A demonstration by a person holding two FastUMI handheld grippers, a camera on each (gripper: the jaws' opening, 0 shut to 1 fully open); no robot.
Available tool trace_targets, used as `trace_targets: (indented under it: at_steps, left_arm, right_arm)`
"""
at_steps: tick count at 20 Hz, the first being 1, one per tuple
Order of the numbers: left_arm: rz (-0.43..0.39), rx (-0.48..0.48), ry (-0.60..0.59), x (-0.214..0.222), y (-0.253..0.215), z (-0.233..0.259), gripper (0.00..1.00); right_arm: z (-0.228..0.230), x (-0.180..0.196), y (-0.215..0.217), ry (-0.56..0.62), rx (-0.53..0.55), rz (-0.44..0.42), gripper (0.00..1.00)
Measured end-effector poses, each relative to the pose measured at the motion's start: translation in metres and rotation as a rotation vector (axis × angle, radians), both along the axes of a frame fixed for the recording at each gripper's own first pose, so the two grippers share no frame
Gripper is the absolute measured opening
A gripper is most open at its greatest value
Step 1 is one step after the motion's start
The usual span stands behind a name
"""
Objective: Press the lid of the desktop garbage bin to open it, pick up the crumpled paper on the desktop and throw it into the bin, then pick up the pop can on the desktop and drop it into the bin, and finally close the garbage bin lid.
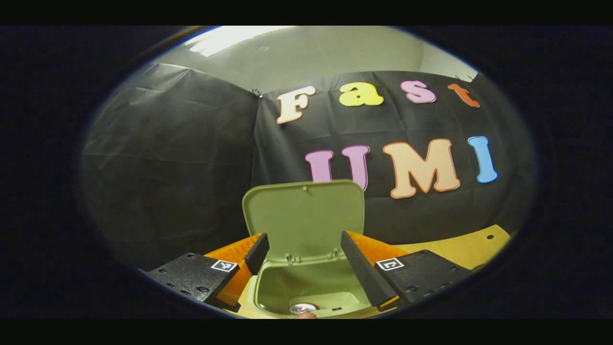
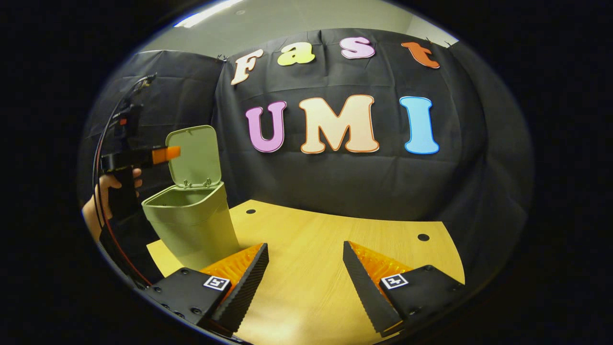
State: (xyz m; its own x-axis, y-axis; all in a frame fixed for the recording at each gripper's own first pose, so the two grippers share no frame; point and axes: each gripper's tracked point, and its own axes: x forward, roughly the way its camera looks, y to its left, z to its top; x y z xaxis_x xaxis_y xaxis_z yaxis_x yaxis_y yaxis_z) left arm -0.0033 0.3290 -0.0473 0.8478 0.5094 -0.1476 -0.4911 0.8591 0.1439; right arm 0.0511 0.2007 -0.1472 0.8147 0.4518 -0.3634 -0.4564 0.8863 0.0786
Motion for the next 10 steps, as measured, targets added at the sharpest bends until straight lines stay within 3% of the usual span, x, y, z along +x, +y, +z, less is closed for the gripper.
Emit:
trace_targets:
  at_steps: [3,5,10]
  left_arm:
    - [-0.05,0.034,-0.048,0.028,0.011,0.035,0.87]
    - [-0.086,0.03,-0.082,0.046,0.018,0.047,0.9]
    - [-0.098,-0.008,-0.067,0.08,0.049,0.044,0.93]
  right_arm:
    - [0.004,-0.002,0.015,-0.02,-0.001,-0.034,1.0]
    - [0.008,-0.002,0.022,-0.04,-0.007,-0.064,1.0]
    - [0.005,-0.006,0.026,-0.041,0.01,-0.168,0.98]
